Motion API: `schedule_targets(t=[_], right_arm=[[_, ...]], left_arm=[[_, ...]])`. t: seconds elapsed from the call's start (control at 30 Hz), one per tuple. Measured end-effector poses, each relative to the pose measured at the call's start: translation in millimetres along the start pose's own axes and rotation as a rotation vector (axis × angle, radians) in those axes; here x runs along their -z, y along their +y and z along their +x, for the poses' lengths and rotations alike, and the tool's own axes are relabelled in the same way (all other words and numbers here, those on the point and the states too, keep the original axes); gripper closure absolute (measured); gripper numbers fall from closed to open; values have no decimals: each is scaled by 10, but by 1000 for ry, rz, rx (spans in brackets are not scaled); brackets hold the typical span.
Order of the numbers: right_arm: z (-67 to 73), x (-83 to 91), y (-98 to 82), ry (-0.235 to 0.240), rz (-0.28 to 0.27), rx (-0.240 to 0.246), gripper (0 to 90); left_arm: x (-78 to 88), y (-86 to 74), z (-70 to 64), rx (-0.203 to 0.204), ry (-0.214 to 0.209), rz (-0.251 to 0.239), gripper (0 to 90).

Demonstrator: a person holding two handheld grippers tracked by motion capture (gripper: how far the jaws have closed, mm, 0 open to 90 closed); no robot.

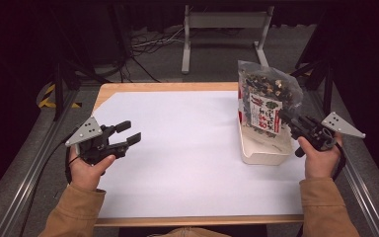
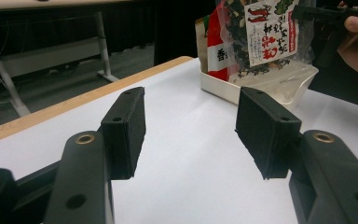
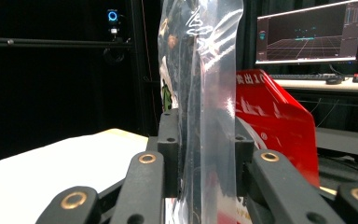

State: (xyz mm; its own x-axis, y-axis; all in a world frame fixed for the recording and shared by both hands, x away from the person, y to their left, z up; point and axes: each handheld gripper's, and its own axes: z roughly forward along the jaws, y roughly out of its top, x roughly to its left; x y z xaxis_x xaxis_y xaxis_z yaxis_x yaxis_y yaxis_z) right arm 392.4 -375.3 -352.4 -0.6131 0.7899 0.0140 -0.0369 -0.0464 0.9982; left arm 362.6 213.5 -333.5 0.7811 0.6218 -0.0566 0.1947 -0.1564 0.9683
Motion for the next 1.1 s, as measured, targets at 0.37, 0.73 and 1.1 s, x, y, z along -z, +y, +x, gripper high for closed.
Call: schedule_targets(t=[0.37, 0.73, 1.1], right_arm=[[69, 149, -109, -38, 87, -35, 735], [140, 227, -237, -62, 131, -37, 735], [168, 313, -226, -86, 146, -48, 730]], left_arm=[[-4, 0, -10, -2, -4, 5, 437], [-21, -3, -25, 0, -8, 8, 436], [-21, -20, -18, 4, -9, 14, 435]])
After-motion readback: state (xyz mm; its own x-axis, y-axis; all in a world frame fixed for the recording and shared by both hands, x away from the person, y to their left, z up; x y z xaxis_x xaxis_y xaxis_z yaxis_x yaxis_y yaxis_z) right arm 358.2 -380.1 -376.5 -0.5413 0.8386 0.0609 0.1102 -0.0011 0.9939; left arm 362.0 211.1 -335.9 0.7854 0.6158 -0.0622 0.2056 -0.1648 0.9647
